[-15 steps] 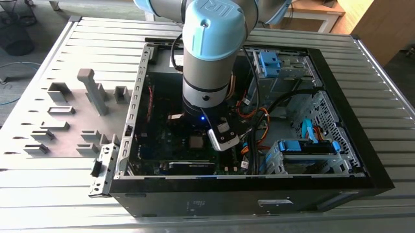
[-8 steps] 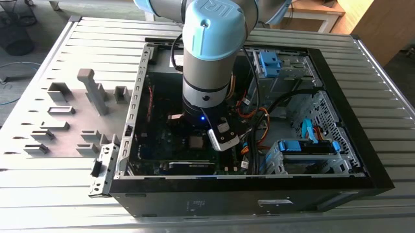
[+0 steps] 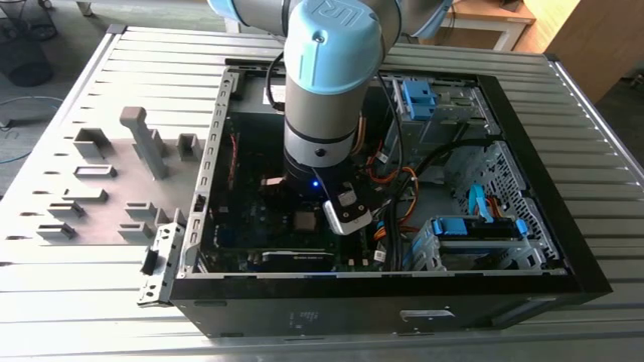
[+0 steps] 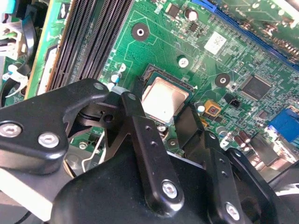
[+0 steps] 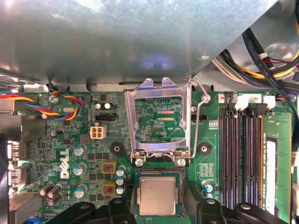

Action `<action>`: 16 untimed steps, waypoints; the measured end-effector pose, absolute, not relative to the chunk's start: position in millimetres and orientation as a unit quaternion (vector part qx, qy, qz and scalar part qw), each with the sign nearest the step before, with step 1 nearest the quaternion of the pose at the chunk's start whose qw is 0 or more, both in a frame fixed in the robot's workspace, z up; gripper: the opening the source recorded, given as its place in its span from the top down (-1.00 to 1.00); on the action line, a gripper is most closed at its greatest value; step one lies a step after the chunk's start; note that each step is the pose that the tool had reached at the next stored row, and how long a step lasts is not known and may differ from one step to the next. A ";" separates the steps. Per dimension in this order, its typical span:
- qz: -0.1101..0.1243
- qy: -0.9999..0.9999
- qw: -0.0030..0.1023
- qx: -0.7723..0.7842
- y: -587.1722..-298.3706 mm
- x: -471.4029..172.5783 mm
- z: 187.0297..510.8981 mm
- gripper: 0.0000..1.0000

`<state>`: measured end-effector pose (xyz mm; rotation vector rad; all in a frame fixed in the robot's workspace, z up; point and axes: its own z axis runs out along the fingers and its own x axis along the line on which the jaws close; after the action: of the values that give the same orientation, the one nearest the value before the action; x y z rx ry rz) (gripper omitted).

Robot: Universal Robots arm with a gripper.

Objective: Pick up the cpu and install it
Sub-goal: 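Place the cpu into insertion slot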

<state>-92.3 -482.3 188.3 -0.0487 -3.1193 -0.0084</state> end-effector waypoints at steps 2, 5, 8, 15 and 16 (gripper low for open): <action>-0.003 -1.000 0.011 -0.016 -482.3 -92.1 188.3 -0.08; -0.003 -1.000 0.011 -0.016 -482.3 -91.4 188.3 -0.08; -0.003 -1.000 0.011 -0.016 -482.3 -90.6 188.3 -0.08; -0.003 -1.000 0.011 -0.016 -482.3 -90.0 188.3 -0.08; -0.003 -1.000 0.011 -0.016 -482.3 -89.7 188.3 -0.08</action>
<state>-89.7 -482.3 188.3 -0.0484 -3.1193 -0.0083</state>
